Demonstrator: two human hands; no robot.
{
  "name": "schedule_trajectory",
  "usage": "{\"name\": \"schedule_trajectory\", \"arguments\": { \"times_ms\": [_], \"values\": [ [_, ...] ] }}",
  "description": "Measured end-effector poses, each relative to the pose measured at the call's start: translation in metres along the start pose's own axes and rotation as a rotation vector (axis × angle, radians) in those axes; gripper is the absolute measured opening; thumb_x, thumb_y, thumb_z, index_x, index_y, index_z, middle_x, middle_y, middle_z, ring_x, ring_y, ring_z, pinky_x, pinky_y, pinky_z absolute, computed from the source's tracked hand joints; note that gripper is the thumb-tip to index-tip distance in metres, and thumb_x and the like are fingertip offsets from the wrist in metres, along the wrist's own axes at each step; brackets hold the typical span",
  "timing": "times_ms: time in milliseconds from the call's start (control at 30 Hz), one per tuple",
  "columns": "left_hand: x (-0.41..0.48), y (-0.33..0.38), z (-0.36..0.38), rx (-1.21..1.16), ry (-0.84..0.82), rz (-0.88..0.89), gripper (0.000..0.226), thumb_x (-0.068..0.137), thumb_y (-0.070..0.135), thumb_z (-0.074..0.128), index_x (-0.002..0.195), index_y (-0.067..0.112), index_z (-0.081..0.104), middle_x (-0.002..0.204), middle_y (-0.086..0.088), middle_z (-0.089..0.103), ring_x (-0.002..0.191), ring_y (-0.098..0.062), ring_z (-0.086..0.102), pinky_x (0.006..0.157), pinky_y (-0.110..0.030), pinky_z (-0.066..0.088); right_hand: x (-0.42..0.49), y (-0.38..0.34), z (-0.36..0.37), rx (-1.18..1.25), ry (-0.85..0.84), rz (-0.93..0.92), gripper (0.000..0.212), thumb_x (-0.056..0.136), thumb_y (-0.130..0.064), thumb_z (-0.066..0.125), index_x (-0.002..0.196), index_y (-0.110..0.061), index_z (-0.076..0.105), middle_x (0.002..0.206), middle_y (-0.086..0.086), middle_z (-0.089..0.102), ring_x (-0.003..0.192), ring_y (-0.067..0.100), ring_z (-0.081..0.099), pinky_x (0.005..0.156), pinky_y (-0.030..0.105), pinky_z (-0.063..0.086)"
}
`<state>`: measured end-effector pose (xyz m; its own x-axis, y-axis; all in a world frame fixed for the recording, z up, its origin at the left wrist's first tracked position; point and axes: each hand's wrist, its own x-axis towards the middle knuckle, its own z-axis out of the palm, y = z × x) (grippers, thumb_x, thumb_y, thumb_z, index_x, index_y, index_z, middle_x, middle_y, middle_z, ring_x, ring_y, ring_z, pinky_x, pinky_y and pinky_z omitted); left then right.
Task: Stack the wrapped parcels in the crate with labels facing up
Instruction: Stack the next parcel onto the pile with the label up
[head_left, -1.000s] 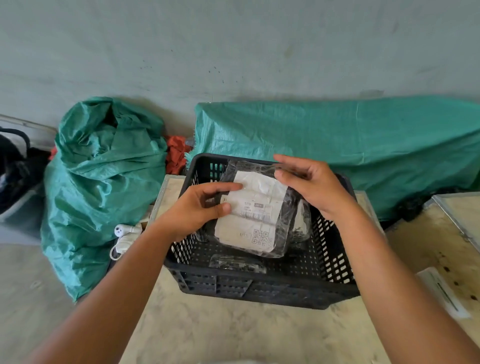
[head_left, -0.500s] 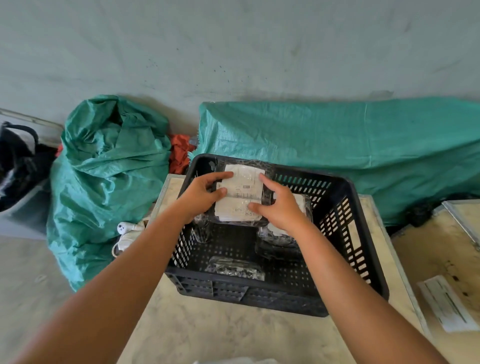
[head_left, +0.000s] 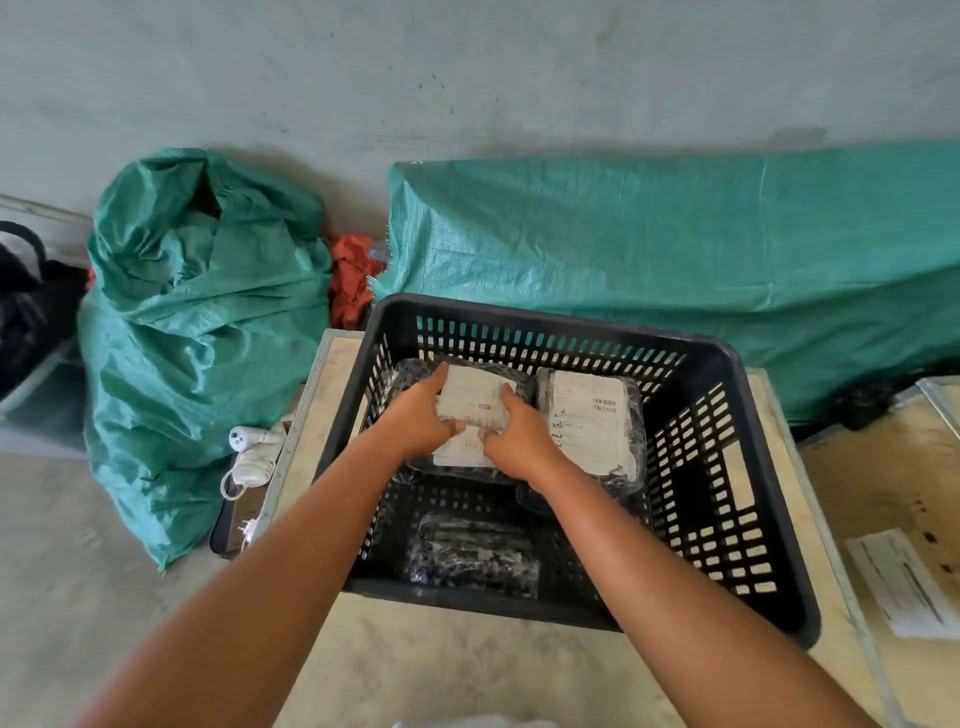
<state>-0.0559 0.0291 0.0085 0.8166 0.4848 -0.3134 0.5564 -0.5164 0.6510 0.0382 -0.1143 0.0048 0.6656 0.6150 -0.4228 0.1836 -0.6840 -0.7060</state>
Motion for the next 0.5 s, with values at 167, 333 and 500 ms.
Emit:
{"name": "schedule_trajectory", "arguments": {
  "times_ms": [167, 333, 500],
  "values": [
    [0.004, -0.011, 0.028, 0.11, -0.156, -0.11, 0.102, 0.094, 0.023, 0.068, 0.16, 0.022, -0.008, 0.128, -0.013, 0.06, 0.101, -0.024, 0.062, 0.081, -0.034, 0.053, 0.005, -0.004, 0.02, -0.161, -0.04, 0.159, 0.098, 0.094, -0.005, 0.063, 0.163, -0.034, 0.001, 0.164, 0.018, 0.009, 0.132, 0.036, 0.047, 0.102, 0.042, 0.051],
    [0.019, -0.011, 0.047, 0.1, -0.148, -0.181, 0.108, 0.089, 0.012, 0.069, 0.16, 0.021, -0.012, 0.113, -0.011, 0.061, 0.087, -0.023, 0.063, 0.058, -0.029, 0.046, 0.022, 0.013, 0.03, -0.142, -0.11, 0.152, 0.098, 0.096, -0.003, 0.06, 0.162, -0.029, -0.007, 0.166, 0.025, -0.014, 0.144, 0.042, 0.036, 0.098, 0.034, 0.046],
    [0.031, -0.023, 0.069, 0.158, -0.194, -0.213, 0.107, 0.092, 0.011, 0.066, 0.157, 0.008, -0.019, 0.137, -0.024, 0.054, 0.115, -0.035, 0.06, 0.084, -0.038, 0.052, 0.04, 0.031, 0.041, -0.087, -0.066, 0.154, 0.087, 0.096, -0.004, 0.06, 0.163, -0.017, 0.007, 0.164, 0.03, 0.007, 0.147, 0.041, 0.029, 0.113, 0.035, 0.033]
  ]
}}
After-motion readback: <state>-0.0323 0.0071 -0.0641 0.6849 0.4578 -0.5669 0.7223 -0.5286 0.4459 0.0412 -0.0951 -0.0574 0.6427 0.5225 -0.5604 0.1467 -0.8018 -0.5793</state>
